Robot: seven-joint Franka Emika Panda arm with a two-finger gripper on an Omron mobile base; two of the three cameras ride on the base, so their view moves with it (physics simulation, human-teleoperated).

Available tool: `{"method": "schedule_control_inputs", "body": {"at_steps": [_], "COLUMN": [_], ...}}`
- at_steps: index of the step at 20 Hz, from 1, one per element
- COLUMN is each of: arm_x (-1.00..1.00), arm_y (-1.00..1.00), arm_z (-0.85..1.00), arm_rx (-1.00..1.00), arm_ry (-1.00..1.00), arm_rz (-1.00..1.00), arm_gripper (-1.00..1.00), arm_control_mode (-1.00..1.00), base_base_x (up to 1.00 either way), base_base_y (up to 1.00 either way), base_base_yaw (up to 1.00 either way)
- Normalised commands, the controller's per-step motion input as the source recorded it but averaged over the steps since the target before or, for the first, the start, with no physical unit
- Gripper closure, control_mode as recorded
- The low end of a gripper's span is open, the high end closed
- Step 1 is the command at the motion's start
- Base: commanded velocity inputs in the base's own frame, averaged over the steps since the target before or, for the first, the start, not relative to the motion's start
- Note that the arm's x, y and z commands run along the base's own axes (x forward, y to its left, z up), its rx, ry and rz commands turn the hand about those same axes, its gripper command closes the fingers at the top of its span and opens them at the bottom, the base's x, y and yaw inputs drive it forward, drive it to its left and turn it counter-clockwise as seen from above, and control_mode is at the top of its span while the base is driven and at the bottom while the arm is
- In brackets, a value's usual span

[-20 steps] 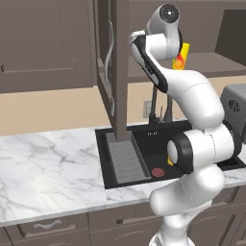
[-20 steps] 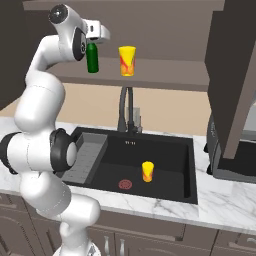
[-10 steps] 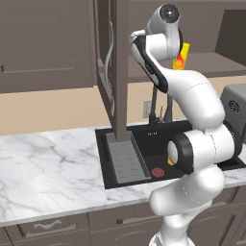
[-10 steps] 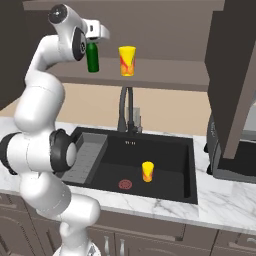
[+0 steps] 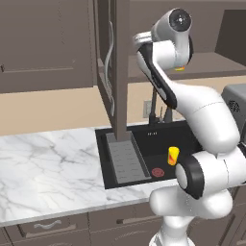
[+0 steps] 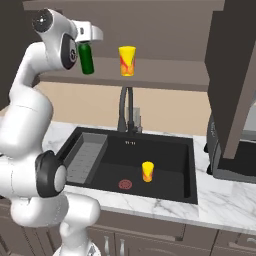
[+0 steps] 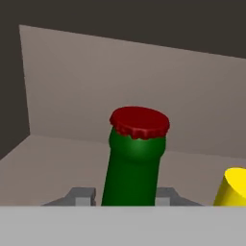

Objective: Open the cabinet directly in front. Then move the beer and the cup to the dining counter with the candle on it.

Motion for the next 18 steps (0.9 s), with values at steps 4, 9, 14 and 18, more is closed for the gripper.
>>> {"method": "schedule_control_inputs", "body": {"at_steps": [4,9,14,18], "arm_x": [-1.00,-0.99,-0.92,-0.85], "arm_y": [0.00,0.00,0.00,-0.03], "arm_z": [0.00,0.00,-0.01,-0.09], "arm_rx": [0.00,0.02,0.02,0.01], "arm_ry": [-0.09,-0.05,-0.01,0.00], "arm_rz": [-0.01,-0.01,0.00,0.00], "arm_gripper": [1.00,1.00,1.00,1.00], "arm_control_mode": [-1.00,-1.00,-1.00,-1.00], "base_base_x": [0.00,0.00,0.00,0.00], "base_base_y": [0.00,0.00,0.00,0.00], "base_base_yaw": [0.00,0.00,0.00,0.00]}}
